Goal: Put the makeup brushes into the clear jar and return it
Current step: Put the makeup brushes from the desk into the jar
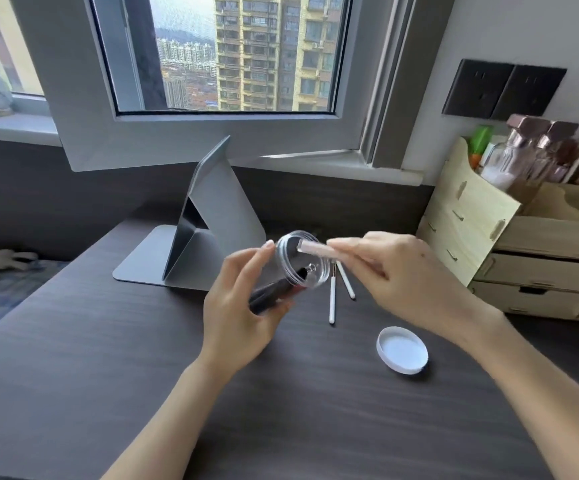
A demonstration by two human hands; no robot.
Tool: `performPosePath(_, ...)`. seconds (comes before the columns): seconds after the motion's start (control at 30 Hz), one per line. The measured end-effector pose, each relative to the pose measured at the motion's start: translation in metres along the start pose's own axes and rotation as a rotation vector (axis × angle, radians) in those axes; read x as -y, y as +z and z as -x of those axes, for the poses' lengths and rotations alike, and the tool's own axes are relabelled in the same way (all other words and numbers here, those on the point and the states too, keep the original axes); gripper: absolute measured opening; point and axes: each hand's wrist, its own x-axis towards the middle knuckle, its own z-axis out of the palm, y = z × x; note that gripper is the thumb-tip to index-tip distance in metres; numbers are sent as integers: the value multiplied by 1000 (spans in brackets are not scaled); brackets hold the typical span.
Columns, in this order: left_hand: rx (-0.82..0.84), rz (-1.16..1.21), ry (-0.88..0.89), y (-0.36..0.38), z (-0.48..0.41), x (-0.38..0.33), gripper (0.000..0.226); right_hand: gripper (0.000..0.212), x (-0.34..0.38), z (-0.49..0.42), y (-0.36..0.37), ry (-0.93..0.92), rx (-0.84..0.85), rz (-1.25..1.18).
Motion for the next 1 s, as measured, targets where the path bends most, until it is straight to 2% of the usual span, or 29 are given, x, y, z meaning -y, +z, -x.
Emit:
performPosePath(0.07,44,-47,80,2,2,0,76,42,-2,7,1,-41,192,158)
performPosePath(0.1,66,-71,113,3,2,1,75,46,-4,8,4,-61,225,188)
performPosePath(0.13,86,-88,141,4,3,1,73,43,-5,8,4,-85,205,187)
performPosePath(0.2,118,-98,180,6,6,1,70,19,-5,8,5,-68,83,118)
performPosePath(0.3,135,-77,169,6,6,0,73,36,-6,2,13,20,-112,-8)
performPosePath(0.4,131,-55,117,5,7,-1,78,38,-6,1,26,43,-173,-189)
performPosePath(0.5,94,-57,45,3,4,-1,79,38,-18,-10,32,271,-279,-567)
performPosePath(0.57,56,-62,-4,2,2,-1,80,35,-38,-24,47,432,-329,-606)
performPosePath(0.6,33,-65,-29,2,1,-1,80,31,-50,-32,59,477,-304,-533)
performPosePath(0.67,-9,-67,-91,2,-1,-1,80,27,-70,-49,89,501,-120,-270)
performPosePath(0.73,-42,-66,-155,2,-1,1,82,38,-82,-67,121,458,130,-49)
performPosePath(0.8,-67,-70,-200,3,-1,4,82,47,-86,-84,146,416,285,114)
performPosePath(1.0,-62,-100,-214,5,-1,14,86,49,-102,-128,168,308,421,649)
